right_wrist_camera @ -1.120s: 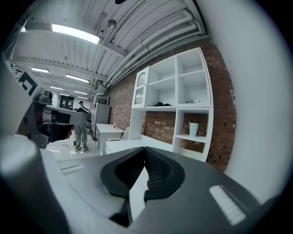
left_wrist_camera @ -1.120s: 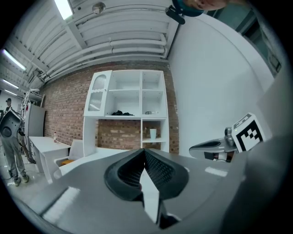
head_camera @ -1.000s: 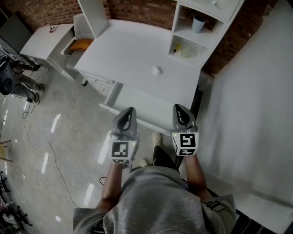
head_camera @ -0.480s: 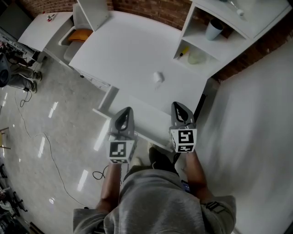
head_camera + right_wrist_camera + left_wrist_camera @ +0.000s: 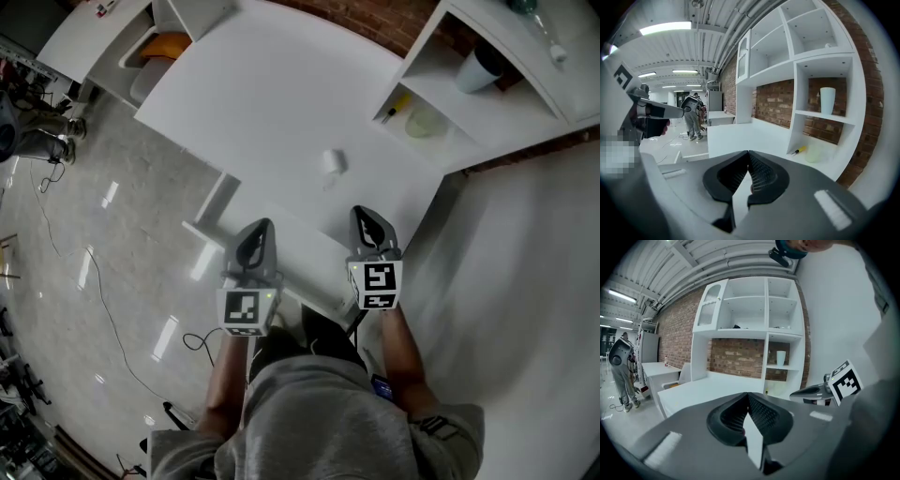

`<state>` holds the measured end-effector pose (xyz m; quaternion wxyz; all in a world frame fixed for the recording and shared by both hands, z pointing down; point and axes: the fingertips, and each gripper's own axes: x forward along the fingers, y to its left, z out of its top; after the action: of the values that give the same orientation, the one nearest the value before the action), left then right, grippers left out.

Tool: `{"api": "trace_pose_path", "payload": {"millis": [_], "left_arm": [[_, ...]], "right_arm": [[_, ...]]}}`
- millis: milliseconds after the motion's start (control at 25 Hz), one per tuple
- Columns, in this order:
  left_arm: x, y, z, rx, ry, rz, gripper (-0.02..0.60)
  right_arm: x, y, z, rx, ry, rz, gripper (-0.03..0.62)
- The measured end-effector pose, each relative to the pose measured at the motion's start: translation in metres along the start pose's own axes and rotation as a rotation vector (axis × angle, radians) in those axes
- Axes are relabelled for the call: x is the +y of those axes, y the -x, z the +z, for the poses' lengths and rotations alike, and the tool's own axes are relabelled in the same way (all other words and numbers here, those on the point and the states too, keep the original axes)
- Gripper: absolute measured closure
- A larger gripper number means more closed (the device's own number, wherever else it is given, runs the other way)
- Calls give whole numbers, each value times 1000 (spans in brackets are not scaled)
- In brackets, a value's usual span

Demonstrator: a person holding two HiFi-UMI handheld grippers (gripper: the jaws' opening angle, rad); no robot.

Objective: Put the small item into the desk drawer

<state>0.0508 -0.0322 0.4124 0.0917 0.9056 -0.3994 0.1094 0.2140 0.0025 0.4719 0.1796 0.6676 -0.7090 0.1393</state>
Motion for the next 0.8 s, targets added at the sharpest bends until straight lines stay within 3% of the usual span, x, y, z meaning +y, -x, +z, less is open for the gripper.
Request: {"api": "trace_pose_path", "payload": {"millis": [480,560,800], "left_arm": [[18,-43,-46,85,37,12,569],[21,-47,-51,99,38,15,569],[26,-59,-59,123,38,14,569]], "right_arm": [[-6,-74,-36,89,-10,62,586],[-7,-87,-39,105,-19,79,538],[-17,-127,-50,136,-26,76,475]]}}
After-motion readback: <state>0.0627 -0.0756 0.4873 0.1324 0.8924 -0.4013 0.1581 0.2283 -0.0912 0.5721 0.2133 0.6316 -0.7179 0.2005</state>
